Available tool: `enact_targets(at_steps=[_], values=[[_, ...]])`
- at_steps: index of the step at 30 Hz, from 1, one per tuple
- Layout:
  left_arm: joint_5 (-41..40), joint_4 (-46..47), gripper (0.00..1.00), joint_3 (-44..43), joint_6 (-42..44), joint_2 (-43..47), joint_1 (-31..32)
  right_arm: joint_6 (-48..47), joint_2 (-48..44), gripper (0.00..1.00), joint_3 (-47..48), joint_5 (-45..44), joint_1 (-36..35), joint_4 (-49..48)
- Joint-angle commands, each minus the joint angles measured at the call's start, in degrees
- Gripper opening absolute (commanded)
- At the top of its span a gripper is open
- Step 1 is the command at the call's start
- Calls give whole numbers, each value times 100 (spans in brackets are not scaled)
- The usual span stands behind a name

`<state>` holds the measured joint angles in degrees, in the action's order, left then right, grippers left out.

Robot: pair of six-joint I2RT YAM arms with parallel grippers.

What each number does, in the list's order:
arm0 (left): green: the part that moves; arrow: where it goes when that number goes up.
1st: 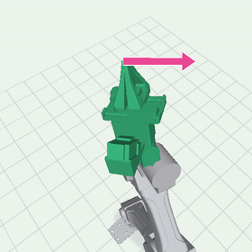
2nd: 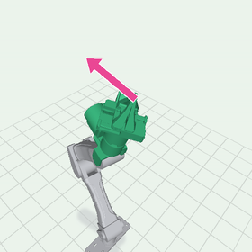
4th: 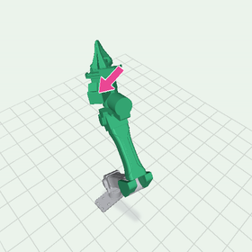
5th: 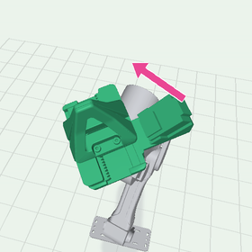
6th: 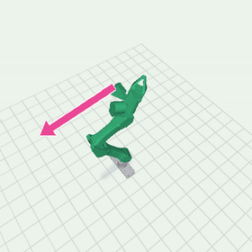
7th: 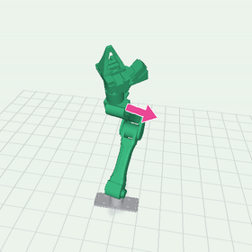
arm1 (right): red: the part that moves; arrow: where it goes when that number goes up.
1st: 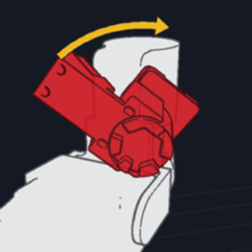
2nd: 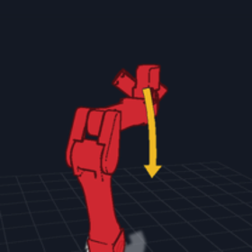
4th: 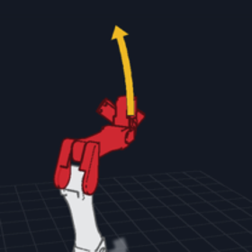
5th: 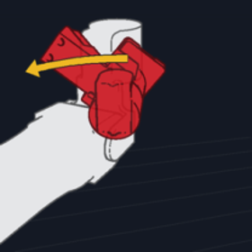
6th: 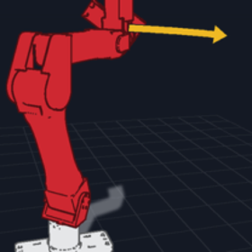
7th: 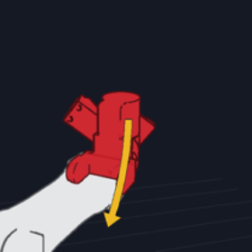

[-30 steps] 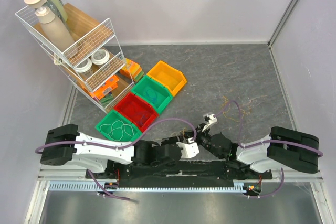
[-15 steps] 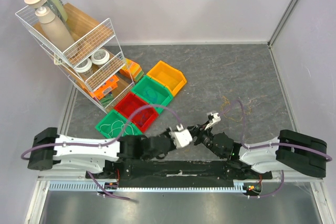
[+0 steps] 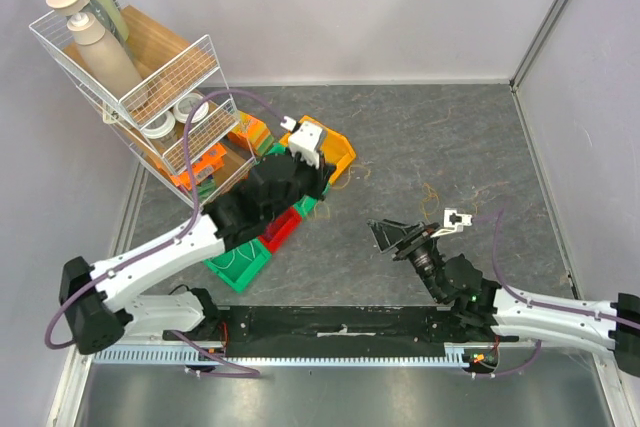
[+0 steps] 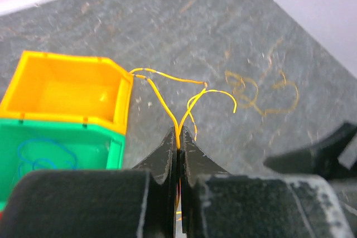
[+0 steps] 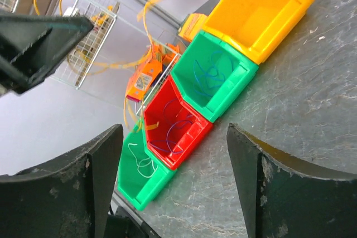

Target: Untangle the cables

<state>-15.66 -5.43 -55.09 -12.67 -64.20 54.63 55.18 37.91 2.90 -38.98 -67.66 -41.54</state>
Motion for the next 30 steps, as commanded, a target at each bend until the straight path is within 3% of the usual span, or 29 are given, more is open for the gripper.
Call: enact_targets(at_steps=[1,8,11,16,26,30], values=[[300,928,2,-590,-218,-732,-610,292,-512,82,-1186,-523,7,1016],[1451,2176,2,-1398,-763,-2445,-1823,160,-135,82,-1186,-356,7,560],[1829,2678,2,-1793,-781,-3148,-2017,142,-56,83,-1204,-338,7,480],[1742,3056,2,-2269,-352,-3967,-2141,134,-126,86,-1204,-356,7,533],[1312,3259,2,-1180,519,-3986,-2273,204,-170,89,-1204,-382,7,638],[1162,3600,2,-513,370,-3539,-2264,221,-100,89,-1204,-408,7,568]])
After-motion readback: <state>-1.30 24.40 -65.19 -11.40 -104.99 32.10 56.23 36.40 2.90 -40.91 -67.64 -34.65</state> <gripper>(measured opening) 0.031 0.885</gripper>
